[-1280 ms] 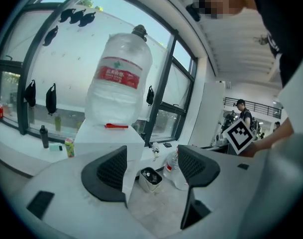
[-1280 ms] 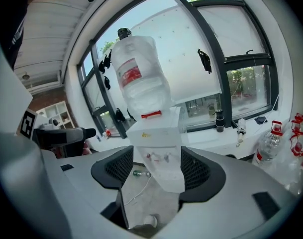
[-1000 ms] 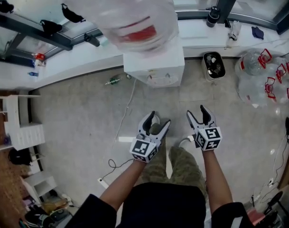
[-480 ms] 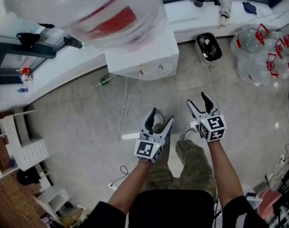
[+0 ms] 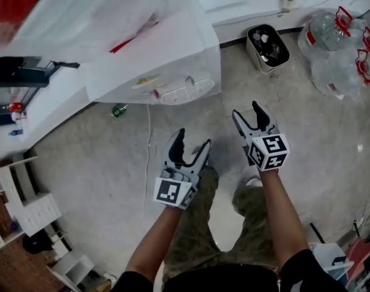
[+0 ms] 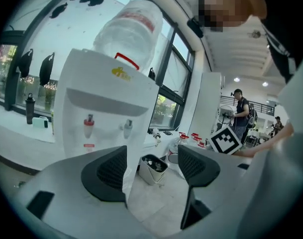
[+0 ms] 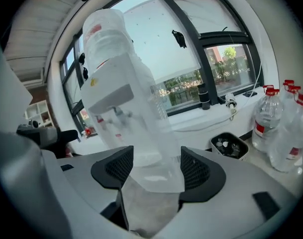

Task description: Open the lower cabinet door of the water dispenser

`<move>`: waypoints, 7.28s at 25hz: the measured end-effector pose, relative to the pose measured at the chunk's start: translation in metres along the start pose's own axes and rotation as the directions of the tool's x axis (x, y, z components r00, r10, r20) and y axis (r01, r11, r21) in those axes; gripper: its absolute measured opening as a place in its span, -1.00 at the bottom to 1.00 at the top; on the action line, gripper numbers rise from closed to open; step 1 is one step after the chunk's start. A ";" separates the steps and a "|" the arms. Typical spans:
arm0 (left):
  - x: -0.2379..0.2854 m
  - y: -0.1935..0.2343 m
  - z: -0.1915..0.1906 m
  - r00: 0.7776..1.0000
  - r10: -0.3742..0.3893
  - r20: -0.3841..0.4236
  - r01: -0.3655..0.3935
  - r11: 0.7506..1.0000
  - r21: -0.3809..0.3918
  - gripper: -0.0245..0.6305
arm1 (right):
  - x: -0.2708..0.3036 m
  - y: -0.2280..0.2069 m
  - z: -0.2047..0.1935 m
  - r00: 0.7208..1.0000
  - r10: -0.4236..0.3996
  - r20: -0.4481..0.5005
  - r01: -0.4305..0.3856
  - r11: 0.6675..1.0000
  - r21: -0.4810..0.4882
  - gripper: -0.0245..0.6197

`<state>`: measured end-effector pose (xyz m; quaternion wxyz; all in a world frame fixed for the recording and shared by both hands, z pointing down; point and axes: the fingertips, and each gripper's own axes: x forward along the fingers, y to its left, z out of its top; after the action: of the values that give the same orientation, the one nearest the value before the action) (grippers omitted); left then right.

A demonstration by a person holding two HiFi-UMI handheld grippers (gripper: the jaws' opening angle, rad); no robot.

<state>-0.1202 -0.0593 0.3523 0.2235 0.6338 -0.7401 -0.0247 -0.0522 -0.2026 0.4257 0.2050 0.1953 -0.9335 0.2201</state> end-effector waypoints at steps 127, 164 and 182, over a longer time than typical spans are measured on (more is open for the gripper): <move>0.107 0.019 -0.199 0.995 -0.048 -0.088 0.047 0.999 -0.017 -0.02 | 0.174 -0.043 -0.204 0.770 0.612 -0.182 -0.614 0.631 -0.474 -0.51; 0.105 0.034 -0.232 0.982 -0.012 -0.190 -0.004 0.997 -0.081 -0.02 | 0.144 0.002 -0.241 0.654 0.682 -0.326 -0.721 0.432 -0.542 -0.42; 0.045 0.046 -0.271 0.955 0.050 -0.293 -0.115 0.971 -0.209 -0.02 | 0.102 0.085 -0.295 0.440 0.761 -0.476 -0.847 0.177 -0.500 -0.36</move>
<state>-0.0688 -0.0264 0.6246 0.3987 0.5699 -0.7185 -0.0067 -0.0894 -0.0151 0.6870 0.1678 -0.4296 -0.8856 -0.0555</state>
